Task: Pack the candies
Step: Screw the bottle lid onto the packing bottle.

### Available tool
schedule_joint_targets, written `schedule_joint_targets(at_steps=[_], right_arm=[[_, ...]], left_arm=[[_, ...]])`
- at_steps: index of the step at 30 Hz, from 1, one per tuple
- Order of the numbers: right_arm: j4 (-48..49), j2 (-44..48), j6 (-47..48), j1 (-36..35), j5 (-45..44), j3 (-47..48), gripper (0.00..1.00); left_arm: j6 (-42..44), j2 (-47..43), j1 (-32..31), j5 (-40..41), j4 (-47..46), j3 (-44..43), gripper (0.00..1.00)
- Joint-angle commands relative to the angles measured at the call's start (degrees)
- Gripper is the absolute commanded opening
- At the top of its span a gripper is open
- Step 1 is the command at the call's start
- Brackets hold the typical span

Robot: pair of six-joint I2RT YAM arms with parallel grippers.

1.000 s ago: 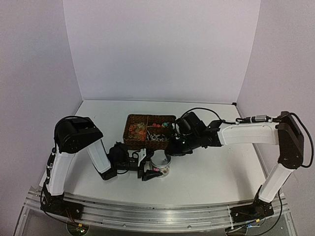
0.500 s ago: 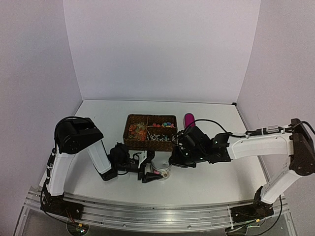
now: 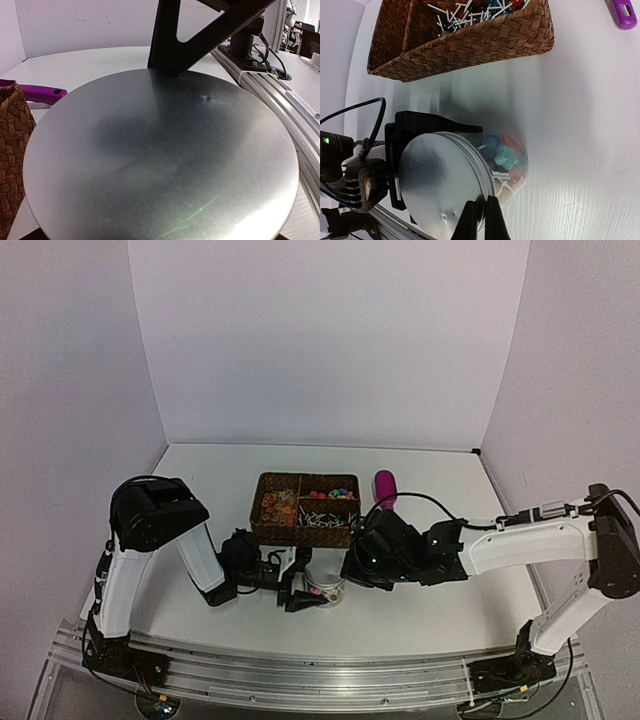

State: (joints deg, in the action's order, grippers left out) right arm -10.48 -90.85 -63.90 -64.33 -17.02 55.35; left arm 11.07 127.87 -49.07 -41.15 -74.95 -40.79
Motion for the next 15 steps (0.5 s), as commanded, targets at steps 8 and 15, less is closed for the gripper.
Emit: schedule_joint_targets(at_steps=[8,15], right_arm=[[0.99,-3.26,-11.99,-11.26,16.57,-2.6,0.09],[0.92,-0.93,-13.31,-11.64,15.55,-3.17,0.14]], left_arm=[[-3.06,-1.05,0.94,7.65,5.12,-0.88,0.77],[-1.9,-1.21,0.98,5.56,4.39,0.04,0.77]])
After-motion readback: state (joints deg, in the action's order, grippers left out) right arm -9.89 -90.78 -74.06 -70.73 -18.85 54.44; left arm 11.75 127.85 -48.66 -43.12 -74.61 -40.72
